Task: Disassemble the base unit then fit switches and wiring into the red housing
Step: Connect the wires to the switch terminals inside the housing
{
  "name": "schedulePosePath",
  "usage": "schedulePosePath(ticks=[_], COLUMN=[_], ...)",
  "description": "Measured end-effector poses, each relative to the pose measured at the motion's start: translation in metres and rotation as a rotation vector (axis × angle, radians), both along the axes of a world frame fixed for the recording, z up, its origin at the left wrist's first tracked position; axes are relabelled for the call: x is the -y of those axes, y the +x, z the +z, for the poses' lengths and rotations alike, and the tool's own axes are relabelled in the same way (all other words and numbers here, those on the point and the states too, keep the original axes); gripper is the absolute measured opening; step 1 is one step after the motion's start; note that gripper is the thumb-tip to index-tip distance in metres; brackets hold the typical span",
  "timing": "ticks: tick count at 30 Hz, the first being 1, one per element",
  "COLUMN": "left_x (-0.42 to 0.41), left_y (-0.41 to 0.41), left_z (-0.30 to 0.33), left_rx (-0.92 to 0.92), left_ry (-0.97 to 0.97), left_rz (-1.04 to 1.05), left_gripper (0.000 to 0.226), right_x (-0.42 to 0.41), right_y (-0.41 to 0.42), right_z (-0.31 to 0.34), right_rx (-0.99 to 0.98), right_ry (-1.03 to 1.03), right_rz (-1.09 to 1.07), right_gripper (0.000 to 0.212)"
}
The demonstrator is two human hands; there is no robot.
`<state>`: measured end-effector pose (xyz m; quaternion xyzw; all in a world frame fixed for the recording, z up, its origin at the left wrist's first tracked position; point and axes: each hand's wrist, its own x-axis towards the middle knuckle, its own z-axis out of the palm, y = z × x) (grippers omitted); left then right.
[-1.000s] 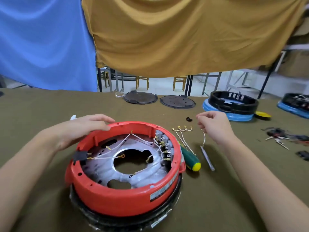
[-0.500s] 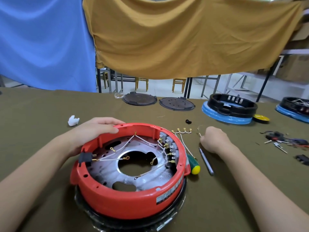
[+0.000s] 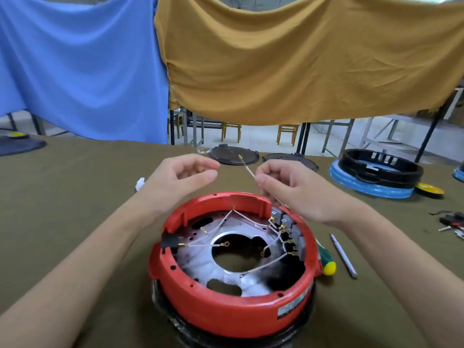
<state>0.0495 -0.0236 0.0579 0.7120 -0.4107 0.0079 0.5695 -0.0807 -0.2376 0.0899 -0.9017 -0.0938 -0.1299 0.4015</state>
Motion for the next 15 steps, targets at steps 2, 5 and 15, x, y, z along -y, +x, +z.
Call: schedulePosePath(ticks=[2, 5, 15], left_x=[0.002, 0.005, 0.007], left_y=[-0.006, -0.009, -0.01], left_z=[0.002, 0.0, -0.001], left_rx=[0.005, 0.012, -0.04], left_ry=[-0.058, -0.116, -0.127], left_rz=[-0.07, -0.121, -0.19], left_gripper=[0.016, 0.017, 0.017], right_x=[-0.015, -0.027, -0.024], right_y=[0.011, 0.023, 0.023], right_z=[-0.003, -0.018, -0.031], right_rx=[0.002, 0.053, 0.002], right_ry=[-0.067, -0.018, 0.143], right_rz=[0.014, 0.03, 0.14], right_gripper=[0.015, 0.013, 0.013])
